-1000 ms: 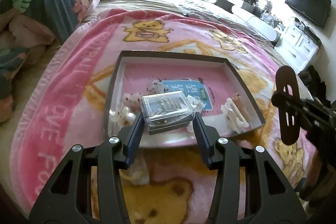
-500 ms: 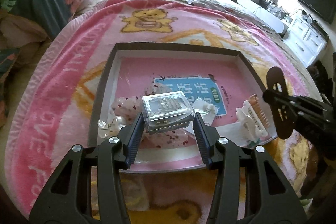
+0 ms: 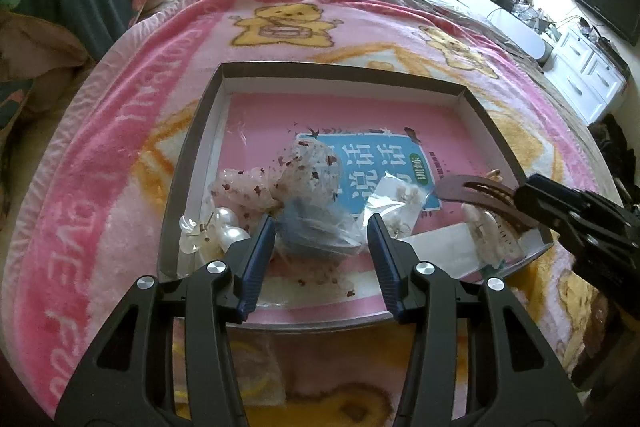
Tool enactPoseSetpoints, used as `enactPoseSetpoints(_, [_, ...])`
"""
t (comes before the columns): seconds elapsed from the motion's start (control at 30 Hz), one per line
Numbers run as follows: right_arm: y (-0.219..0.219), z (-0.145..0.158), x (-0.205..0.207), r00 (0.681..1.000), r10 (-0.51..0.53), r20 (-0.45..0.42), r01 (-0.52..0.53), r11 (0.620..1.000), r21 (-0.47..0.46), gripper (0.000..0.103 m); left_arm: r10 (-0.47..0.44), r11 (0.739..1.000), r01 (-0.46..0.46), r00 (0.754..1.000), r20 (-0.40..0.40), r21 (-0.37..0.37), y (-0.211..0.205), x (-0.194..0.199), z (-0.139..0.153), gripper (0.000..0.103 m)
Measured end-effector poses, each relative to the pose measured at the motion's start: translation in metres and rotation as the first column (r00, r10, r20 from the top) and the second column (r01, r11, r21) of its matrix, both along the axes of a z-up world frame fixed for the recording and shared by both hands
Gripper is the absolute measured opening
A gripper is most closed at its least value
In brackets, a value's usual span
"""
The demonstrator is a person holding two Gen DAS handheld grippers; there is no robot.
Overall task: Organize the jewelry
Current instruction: 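Carry the earring case and brown hair clip into the box and release both, then grasp the bagged yellow hoops with the left tool while the right tool grasps the pink fluffy earring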
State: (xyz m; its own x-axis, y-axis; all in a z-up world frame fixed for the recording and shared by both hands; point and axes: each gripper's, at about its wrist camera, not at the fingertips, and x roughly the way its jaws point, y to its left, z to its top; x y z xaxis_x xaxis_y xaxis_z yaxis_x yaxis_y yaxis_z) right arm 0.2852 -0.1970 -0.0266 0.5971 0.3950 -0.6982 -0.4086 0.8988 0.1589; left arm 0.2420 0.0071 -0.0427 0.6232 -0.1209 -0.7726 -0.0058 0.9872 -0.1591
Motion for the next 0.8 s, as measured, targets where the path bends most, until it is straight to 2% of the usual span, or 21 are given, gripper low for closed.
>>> enactPoseSetpoints(0.03, [-0.002, 0.004, -0.004, 1.000, -0.001, 0.011, 0.001, 1.000, 0.007, 0.047, -0.001, 1.000, 0.001, 1.000, 0.002, 0.002, 0.000, -0.001, 0.001, 0.043])
enactPoseSetpoints(0.1, [-0.008, 0.012, -0.014, 1.000, -0.003, 0.030, 0.002, 1.000, 0.032, 0.054, 0.000, 1.000, 0.000, 1.000, 0.010, 0.003, -0.001, -0.004, 0.003, 0.056])
enactPoseSetpoints(0.17, [-0.013, 0.021, -0.024, 0.998, -0.016, 0.058, 0.013, 0.999, 0.052, 0.067, -0.003, 1.000, 0.003, 1.000, 0.018, -0.002, -0.001, -0.008, 0.007, 0.056])
enactPoseSetpoints(0.3, [-0.022, 0.040, -0.046, 0.994, -0.022, 0.111, 0.012, 0.996, 0.084, 0.073, 0.003, 1.000, -0.003, 0.999, 0.054, -0.003, -0.001, -0.021, 0.022, 0.067])
enactPoseSetpoints(0.37, [-0.026, 0.048, -0.055, 0.990, -0.027, 0.136, 0.015, 0.996, 0.093, 0.081, 0.010, 1.000, -0.009, 0.997, 0.075, -0.009, 0.001, -0.029, 0.030, 0.075])
enactPoseSetpoints(0.57, [-0.035, 0.067, -0.081, 0.982, -0.029, 0.189, 0.005, 0.992, 0.128, 0.084, 0.041, 0.999, -0.038, 0.993, 0.109, -0.029, 0.011, -0.054, 0.047, 0.091])
enactPoseSetpoints(0.8, [-0.035, 0.071, -0.103, 0.978, -0.016, 0.210, -0.008, 0.993, 0.115, 0.089, 0.061, 0.998, -0.060, 0.989, 0.135, -0.016, 0.019, -0.082, 0.056, 0.092])
